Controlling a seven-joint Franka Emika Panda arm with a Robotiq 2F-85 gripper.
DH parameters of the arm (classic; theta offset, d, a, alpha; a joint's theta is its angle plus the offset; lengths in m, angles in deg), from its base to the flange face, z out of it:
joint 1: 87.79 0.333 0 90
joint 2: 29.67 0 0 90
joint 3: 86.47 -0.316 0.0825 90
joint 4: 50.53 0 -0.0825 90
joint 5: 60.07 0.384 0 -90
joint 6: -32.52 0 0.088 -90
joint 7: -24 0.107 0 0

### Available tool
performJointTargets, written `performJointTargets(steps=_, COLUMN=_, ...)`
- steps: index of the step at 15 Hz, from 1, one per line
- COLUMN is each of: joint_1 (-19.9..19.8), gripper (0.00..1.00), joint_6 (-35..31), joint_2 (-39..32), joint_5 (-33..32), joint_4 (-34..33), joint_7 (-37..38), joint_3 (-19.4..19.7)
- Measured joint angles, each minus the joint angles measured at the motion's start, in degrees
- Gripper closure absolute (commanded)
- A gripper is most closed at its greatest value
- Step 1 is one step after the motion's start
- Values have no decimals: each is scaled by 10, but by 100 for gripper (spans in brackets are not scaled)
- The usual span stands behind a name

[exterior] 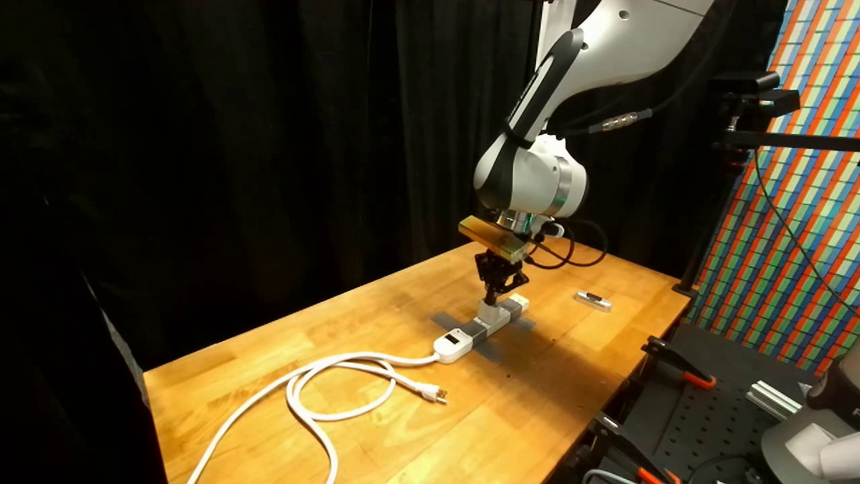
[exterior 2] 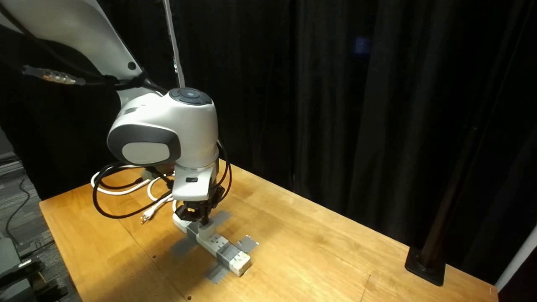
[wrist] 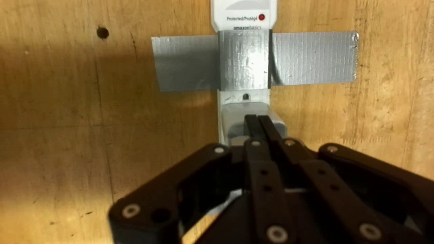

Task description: Pick up the charger head from the table and put it on the adapter

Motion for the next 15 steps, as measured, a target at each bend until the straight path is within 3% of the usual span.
performJointTargets(steps=15, joint_1=-8, gripper=92, joint_6=3, joint_2=1, joint_5=38, joint_4=4, joint_7=-3, joint_3=-17)
